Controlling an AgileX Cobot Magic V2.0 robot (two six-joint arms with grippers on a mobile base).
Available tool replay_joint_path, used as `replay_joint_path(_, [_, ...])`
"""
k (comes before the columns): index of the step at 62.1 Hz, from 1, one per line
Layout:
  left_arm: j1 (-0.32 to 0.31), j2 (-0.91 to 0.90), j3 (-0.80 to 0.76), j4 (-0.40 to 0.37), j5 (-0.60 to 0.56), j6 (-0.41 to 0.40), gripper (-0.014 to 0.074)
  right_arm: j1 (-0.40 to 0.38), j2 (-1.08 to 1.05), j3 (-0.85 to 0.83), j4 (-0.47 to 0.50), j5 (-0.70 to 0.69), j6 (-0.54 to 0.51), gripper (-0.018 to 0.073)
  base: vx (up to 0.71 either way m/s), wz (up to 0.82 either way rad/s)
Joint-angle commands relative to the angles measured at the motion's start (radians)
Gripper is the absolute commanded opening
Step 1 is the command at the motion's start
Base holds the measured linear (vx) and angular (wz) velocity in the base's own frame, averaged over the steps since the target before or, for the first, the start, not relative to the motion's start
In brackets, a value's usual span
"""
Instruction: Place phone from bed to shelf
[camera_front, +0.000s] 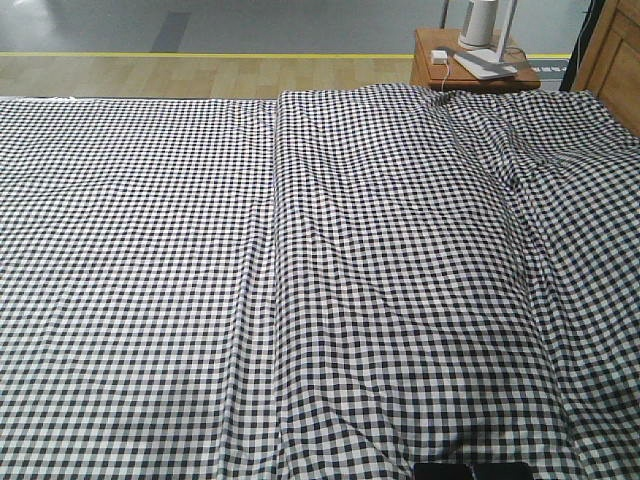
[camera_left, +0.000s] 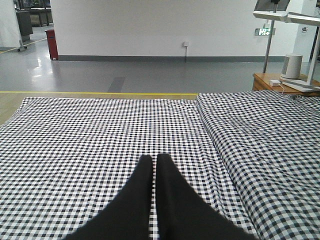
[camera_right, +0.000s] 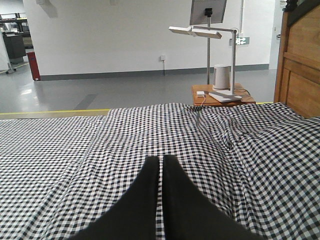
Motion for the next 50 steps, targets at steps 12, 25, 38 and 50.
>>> replay_joint_path(12, [-0.004,-0.013,-0.021,-0.009,-0.072,-0.006,0.0001,0.000,-0.013,0.005,-0.015,-0.074,-0.011,-0.0006,0.00,0.00])
replay_joint_path(25, [-0.004,-0.013,-0.021,-0.009,-0.072,-0.006,0.0001,0.000,-0.013,0.005,-0.015,-0.074,-0.011,-0.0006,0.00,0.00])
replay_joint_path(38, [-0.004,-0.013,-0.021,-0.009,-0.072,-0.006,0.0001,0.000,-0.013,0.005,-0.015,-0.074,-0.011,-0.0006,0.00,0.00])
replay_joint_path(50, [-0.004,-0.013,-0.021,-0.009,-0.072,-0.006,0.0001,0.000,-0.013,0.005,-0.015,-0.074,-0.011,-0.0006,0.00,0.00])
